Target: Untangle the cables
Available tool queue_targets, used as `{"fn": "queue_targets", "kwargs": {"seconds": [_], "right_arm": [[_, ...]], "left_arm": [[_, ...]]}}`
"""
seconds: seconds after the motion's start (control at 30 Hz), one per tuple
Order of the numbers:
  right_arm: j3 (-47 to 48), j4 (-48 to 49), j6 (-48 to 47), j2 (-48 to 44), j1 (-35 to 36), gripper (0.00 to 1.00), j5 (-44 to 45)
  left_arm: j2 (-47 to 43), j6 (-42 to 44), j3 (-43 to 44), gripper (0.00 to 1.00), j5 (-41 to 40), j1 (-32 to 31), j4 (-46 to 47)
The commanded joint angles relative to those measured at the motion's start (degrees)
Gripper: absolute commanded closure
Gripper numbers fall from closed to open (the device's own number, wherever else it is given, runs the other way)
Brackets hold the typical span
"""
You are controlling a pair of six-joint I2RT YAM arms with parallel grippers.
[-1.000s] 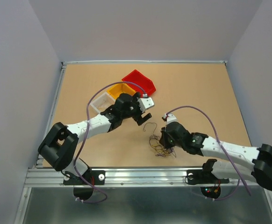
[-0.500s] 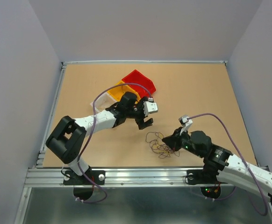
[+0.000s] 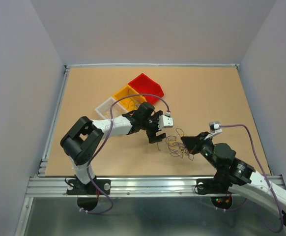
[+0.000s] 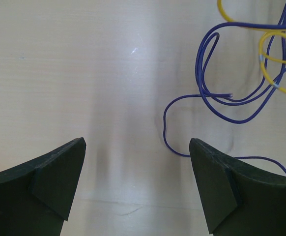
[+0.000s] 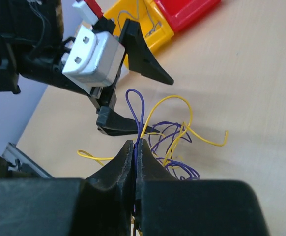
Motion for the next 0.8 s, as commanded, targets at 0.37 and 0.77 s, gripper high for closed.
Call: {"fn": "queue_targets", "kwargs": {"seconds": [0.37, 0.77], "right_arm": [[-0.76, -1.36, 2.31, 0.78, -0.21, 1.00, 5.71], [-1.20, -2.24, 2.14, -4.31, -0.12, 0.99, 6.85]], "left_arm": [[7.12, 1.30, 8.01, 0.05, 3.35, -1.31, -5.32], [10.02, -0.11, 11.09, 0.22, 5.65, -2.01, -7.78]]}}
